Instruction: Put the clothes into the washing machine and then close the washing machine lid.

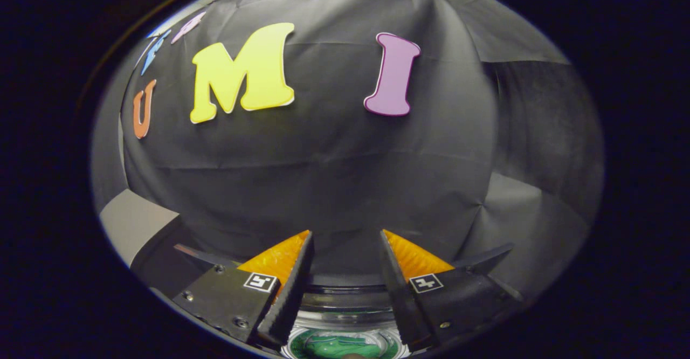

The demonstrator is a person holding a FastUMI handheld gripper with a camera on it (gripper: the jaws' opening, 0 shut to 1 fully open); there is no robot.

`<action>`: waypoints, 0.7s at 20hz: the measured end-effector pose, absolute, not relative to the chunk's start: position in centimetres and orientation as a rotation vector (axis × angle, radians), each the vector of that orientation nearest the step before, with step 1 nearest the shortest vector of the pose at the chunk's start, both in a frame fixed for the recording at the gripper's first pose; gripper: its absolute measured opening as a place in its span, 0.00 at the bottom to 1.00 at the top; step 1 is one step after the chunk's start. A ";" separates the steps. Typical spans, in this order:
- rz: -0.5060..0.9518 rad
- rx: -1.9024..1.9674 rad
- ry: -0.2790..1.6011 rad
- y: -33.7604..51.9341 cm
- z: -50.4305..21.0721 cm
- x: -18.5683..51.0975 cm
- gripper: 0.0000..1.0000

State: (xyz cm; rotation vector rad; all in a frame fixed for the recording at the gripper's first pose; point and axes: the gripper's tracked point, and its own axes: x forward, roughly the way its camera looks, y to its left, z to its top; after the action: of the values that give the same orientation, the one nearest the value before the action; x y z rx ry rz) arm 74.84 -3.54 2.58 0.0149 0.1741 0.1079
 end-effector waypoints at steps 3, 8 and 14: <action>0.116 0.024 0.124 -3.6 2.7 74.4 0.75; 0.115 0.030 0.048 -3.8 2.5 72.9 0.75; 0.101 0.026 0.006 -3.9 2.1 71.3 0.76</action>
State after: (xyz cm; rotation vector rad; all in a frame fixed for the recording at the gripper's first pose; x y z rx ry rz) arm 71.28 -3.92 2.12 0.0263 0.0059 0.1011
